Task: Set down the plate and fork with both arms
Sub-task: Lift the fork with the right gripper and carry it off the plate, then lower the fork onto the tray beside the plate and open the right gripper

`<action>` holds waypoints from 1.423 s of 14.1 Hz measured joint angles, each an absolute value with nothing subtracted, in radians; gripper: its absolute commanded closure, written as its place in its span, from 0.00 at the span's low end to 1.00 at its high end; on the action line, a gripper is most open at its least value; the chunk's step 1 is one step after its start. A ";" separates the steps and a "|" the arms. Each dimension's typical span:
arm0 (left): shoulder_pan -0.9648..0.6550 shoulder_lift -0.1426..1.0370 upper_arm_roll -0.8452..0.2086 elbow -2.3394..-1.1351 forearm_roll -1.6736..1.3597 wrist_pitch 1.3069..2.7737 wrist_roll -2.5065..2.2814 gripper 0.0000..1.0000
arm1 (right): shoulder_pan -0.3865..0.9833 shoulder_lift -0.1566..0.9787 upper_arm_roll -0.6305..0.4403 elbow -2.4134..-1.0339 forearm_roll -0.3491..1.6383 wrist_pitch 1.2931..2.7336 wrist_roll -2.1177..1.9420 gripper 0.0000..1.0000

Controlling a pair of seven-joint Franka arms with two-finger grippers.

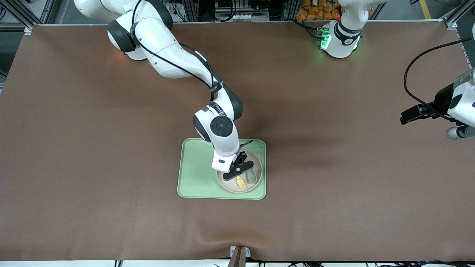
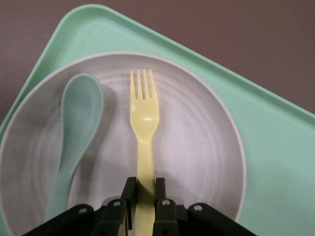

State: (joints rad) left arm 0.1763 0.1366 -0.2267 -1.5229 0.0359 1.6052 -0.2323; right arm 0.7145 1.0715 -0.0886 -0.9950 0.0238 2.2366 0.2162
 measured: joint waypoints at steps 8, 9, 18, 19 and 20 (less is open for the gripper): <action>0.176 0.137 -0.228 -1.531 0.036 1.611 -0.232 0.00 | 0.642 0.985 -0.102 -0.976 0.085 2.139 0.241 1.00; 0.176 0.137 -0.228 -1.531 0.036 1.611 -0.232 0.00 | 0.618 0.975 -0.103 -0.990 0.095 2.125 0.243 1.00; 0.176 0.136 -0.230 -1.531 0.036 1.614 -0.232 0.00 | 0.561 0.796 -0.102 -1.474 0.148 2.363 0.408 1.00; 0.176 0.134 -0.230 -1.531 0.036 1.614 -0.232 0.00 | 0.561 0.783 -0.101 -1.516 0.153 2.389 0.430 1.00; 0.176 0.130 -0.232 -1.531 0.036 1.613 -0.232 0.00 | 0.563 0.776 -0.099 -1.540 0.154 2.401 0.453 1.00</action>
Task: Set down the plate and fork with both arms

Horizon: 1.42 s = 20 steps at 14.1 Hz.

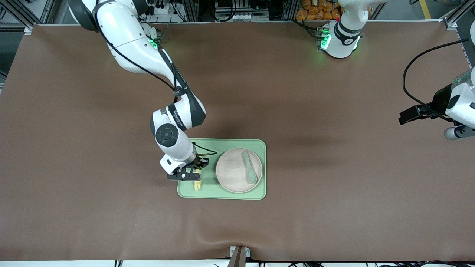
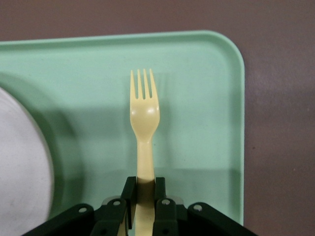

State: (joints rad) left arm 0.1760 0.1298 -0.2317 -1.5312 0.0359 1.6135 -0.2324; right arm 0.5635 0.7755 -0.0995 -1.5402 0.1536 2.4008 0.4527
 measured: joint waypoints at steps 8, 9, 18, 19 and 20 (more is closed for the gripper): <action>0.175 0.078 -0.247 -1.534 0.036 1.592 -0.232 0.00 | 0.572 0.761 -0.100 -1.559 0.154 2.406 0.482 0.00; 0.175 0.066 -0.249 -1.538 0.036 1.588 -0.232 0.00 | 0.569 0.757 -0.101 -1.553 0.154 2.404 0.481 0.00; 0.174 -0.002 -0.275 -1.578 0.036 1.572 -0.232 0.00 | 0.418 0.654 -0.128 -1.311 0.154 2.058 0.389 0.00; 0.174 -0.004 -0.277 -1.578 0.036 1.571 -0.232 0.00 | 0.381 0.630 -0.128 -1.305 0.154 2.008 0.353 0.00; 0.174 -0.005 -0.278 -1.578 0.036 1.571 -0.229 0.00 | 0.347 0.602 -0.130 -1.301 0.154 1.959 0.327 0.00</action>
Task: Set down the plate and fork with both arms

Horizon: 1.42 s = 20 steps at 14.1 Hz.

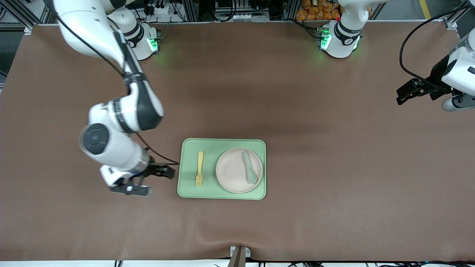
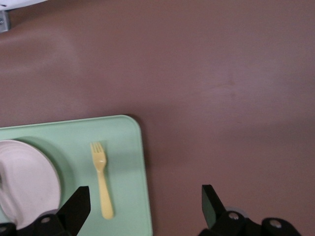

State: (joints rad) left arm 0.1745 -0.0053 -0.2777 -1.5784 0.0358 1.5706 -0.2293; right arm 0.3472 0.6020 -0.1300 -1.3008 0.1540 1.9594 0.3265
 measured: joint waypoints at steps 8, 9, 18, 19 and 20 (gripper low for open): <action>0.177 -0.012 -0.278 -1.574 0.036 1.557 -0.135 0.00 | 0.133 0.380 -0.144 -1.296 0.148 1.651 -0.061 0.00; 0.177 -0.012 -0.279 -1.574 0.036 1.554 -0.134 0.00 | 0.100 0.358 -0.145 -1.296 0.148 1.604 -0.097 0.00; 0.178 -0.016 -0.278 -1.574 0.006 1.547 -0.134 0.00 | 0.151 0.031 -0.122 -1.449 0.006 1.422 -0.021 0.00; 0.178 -0.016 -0.278 -1.574 0.006 1.546 -0.134 0.00 | 0.150 0.012 -0.124 -1.478 0.001 1.433 -0.039 0.00; 0.179 -0.016 -0.278 -1.574 0.006 1.546 -0.134 0.00 | 0.147 0.002 -0.127 -1.496 -0.001 1.441 -0.055 0.00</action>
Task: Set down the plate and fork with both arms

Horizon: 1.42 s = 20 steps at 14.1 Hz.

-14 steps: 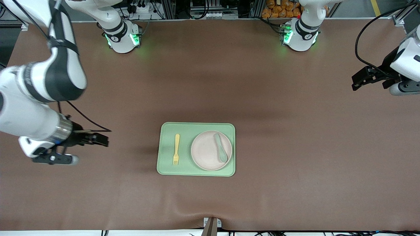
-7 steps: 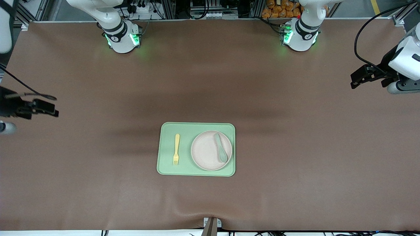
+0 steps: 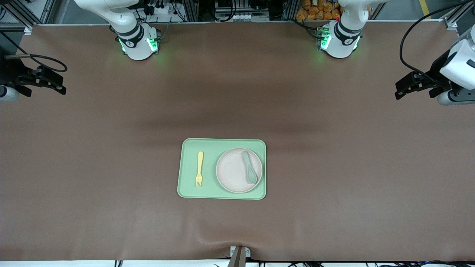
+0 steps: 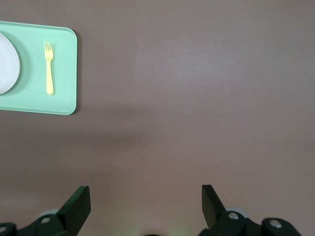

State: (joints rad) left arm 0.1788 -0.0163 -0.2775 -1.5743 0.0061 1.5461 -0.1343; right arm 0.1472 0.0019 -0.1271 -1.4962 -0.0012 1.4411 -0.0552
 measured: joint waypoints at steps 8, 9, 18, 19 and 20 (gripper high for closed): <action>0.179 -0.016 -0.278 -1.575 0.006 1.546 -0.134 0.00 | 0.110 0.000 -0.133 -1.510 -0.003 1.488 -0.071 0.00; 0.179 -0.016 -0.278 -1.575 0.006 1.546 -0.134 0.00 | 0.099 0.000 -0.128 -1.511 -0.003 1.488 -0.072 0.00; 0.181 -0.017 -0.273 -1.560 0.006 1.546 -0.134 0.00 | 0.041 0.000 -0.076 -1.514 -0.002 1.488 -0.076 0.00; 0.181 -0.017 -0.273 -1.559 0.006 1.546 -0.134 0.00 | 0.041 0.000 -0.074 -1.514 -0.002 1.488 -0.076 0.00; 0.181 -0.017 -0.273 -1.558 0.006 1.546 -0.134 0.00 | 0.041 0.000 -0.073 -1.514 -0.002 1.488 -0.076 0.00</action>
State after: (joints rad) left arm 0.1808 -0.0167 -0.2733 -1.5579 0.0059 1.5461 -0.1343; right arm 0.0408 -0.0004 -0.0734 -1.5145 -0.0024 1.4883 -0.0764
